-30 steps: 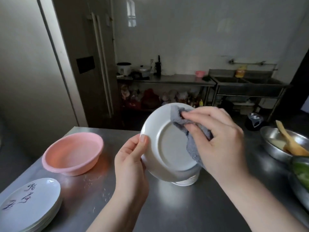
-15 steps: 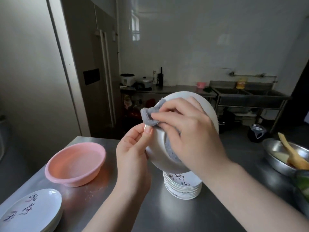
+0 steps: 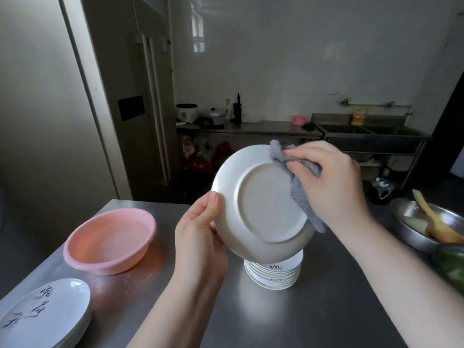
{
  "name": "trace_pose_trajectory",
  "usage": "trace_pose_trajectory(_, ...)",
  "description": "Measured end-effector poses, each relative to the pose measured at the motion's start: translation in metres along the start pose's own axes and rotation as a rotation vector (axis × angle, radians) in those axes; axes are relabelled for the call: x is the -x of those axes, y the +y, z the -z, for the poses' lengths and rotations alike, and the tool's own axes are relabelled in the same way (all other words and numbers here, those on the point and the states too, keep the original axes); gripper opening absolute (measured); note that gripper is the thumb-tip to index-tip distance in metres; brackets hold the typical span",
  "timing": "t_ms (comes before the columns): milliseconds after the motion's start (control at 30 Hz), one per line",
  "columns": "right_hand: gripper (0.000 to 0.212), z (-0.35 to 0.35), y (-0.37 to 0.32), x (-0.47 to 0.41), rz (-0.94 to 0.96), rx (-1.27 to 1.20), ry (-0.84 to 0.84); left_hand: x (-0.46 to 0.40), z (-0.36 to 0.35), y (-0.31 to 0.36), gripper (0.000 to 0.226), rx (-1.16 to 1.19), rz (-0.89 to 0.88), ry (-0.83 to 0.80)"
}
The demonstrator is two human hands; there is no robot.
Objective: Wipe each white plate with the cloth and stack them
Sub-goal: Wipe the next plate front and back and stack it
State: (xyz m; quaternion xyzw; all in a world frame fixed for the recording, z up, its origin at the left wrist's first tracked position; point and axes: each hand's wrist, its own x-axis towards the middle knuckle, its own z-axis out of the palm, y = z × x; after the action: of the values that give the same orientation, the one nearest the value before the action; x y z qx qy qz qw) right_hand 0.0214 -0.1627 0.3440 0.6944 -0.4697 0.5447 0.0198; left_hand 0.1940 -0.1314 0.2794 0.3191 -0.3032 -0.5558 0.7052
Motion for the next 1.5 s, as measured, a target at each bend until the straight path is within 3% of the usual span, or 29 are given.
trace_pose_trajectory(133, 0.021, -0.004, 0.026, 0.049, -0.149, -0.088, 0.187, -0.005, -0.004, -0.003, 0.024, 0.179, 0.061, 0.132)
trace_pose_trajectory(267, 0.018, -0.035, 0.019, 0.103, -0.093, -0.066, 0.310, -0.003, -0.016, -0.008, 0.019, 0.315, 0.097, 0.160)
trace_pose_trajectory(400, 0.018, -0.056, -0.005, 0.109, 0.202, 0.020, 0.189, 0.007, -0.022, -0.022, 0.032, 0.345, 0.198, 0.085)
trace_pose_trajectory(500, 0.019, -0.057, -0.007, 0.102, 0.320, 0.070, 0.086, 0.010, -0.024, -0.018, 0.035, 0.439, 0.288, 0.037)
trace_pose_trajectory(700, 0.020, -0.046, 0.002, 0.098, 0.301, 0.060, 0.161, 0.008, -0.023, -0.013, 0.021, 0.311, 0.091, 0.013)
trace_pose_trajectory(833, 0.025, -0.048, 0.000, 0.097, 0.377, 0.059, 0.118, 0.010, -0.025, -0.011, 0.035, 0.329, 0.089, -0.013)
trace_pose_trajectory(933, 0.022, -0.040, 0.008, 0.101, 0.350, 0.038, 0.172, 0.009, -0.022, -0.011, 0.016, 0.216, -0.001, -0.013)
trace_pose_trajectory(1033, 0.020, -0.049, 0.001, 0.101, 0.373, 0.024, 0.182, 0.012, -0.022, -0.013, 0.039, 0.121, -0.027, -0.034)
trace_pose_trajectory(1133, 0.022, -0.045, 0.009, 0.106, 0.410, 0.008, 0.235, 0.014, -0.022, -0.009, 0.029, 0.124, -0.068, -0.049)
trace_pose_trajectory(1367, 0.015, -0.026, 0.040, 0.104, 0.196, -0.048, 0.528, 0.017, -0.022, 0.005, 0.015, 0.156, -0.146, -0.125)
trace_pose_trajectory(1500, 0.017, -0.009, 0.042, 0.068, 0.039, -0.111, 0.504, 0.013, -0.013, 0.010, 0.027, 0.106, -0.177, -0.150)
